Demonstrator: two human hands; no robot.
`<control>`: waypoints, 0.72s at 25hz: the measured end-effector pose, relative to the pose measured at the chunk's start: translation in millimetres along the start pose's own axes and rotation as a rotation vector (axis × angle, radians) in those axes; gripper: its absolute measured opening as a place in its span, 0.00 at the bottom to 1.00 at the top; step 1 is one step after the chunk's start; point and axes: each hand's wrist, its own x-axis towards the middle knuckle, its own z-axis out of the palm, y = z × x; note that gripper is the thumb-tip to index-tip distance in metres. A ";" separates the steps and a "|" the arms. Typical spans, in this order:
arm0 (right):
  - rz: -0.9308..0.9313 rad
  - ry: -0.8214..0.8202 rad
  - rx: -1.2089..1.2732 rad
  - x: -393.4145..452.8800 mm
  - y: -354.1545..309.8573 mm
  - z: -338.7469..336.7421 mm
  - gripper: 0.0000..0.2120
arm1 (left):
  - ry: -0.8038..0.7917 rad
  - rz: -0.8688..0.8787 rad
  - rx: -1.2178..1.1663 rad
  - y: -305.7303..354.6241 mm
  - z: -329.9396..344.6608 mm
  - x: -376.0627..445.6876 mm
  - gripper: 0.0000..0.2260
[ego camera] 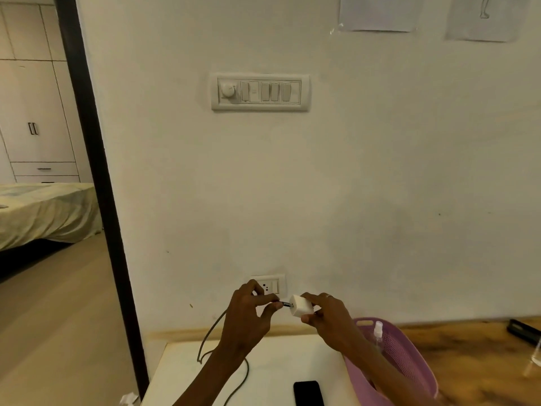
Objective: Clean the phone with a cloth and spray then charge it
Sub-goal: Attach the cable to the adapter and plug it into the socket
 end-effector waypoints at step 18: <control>-0.009 -0.003 0.147 3.6 8.5 13.3 0.18 | 0.108 -0.104 -0.153 -10.8 13.9 2.4 0.10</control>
